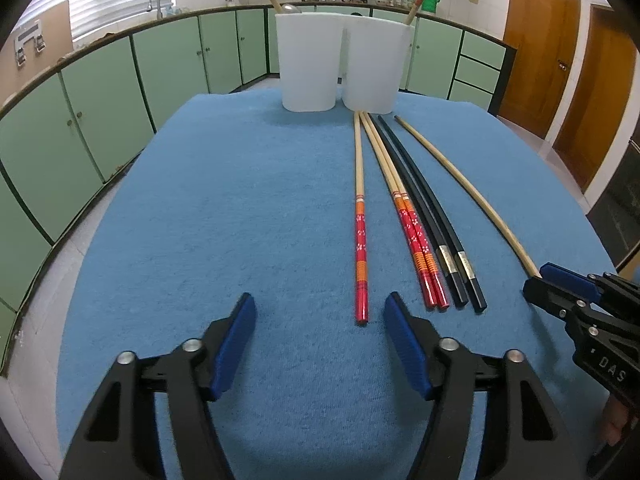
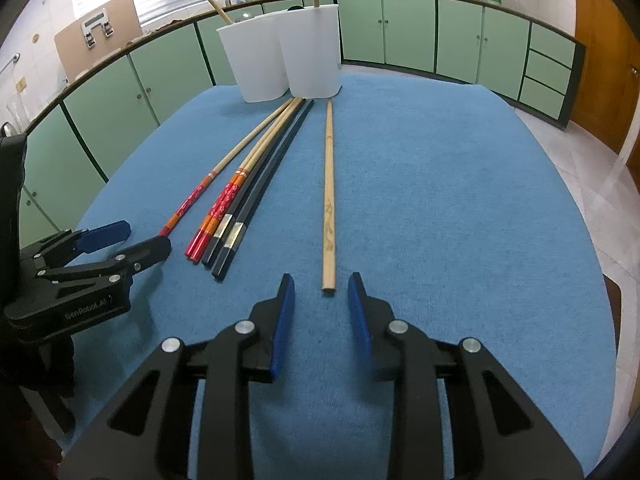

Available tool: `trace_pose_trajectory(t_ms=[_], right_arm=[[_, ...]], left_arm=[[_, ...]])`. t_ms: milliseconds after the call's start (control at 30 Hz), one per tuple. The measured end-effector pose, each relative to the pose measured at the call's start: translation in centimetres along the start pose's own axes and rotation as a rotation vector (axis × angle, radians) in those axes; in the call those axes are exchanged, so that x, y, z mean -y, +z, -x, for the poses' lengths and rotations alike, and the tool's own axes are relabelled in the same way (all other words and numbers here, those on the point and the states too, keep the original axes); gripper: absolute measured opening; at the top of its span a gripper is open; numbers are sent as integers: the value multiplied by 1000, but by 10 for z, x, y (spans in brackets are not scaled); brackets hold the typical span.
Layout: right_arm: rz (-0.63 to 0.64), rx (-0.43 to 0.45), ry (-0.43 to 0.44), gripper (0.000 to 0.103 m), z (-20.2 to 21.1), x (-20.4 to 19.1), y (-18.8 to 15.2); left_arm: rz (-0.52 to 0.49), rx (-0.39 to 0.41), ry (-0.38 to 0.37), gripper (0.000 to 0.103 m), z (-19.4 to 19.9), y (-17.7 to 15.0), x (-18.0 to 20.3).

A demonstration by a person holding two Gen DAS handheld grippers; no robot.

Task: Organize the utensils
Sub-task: 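Grasp a wooden chopstick with the right gripper while the left grasps a red-striped chopstick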

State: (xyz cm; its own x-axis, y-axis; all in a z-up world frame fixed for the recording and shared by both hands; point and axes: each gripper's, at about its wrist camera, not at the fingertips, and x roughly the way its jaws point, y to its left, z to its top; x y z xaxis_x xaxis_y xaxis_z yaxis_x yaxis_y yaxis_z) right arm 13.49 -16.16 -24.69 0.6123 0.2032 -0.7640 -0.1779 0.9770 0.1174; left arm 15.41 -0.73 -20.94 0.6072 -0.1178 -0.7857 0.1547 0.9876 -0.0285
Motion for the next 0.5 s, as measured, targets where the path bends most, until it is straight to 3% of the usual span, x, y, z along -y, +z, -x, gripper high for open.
trace_pose_trajectory(t_ms=[233, 500], right_arm=[[20, 0, -21, 7, -5, -1, 4], [6, 12, -6, 6, 9, 4, 6]], left_arm=[[-35, 9, -58, 8, -2, 1, 9], [-36, 35, -76, 5, 15, 3, 9]])
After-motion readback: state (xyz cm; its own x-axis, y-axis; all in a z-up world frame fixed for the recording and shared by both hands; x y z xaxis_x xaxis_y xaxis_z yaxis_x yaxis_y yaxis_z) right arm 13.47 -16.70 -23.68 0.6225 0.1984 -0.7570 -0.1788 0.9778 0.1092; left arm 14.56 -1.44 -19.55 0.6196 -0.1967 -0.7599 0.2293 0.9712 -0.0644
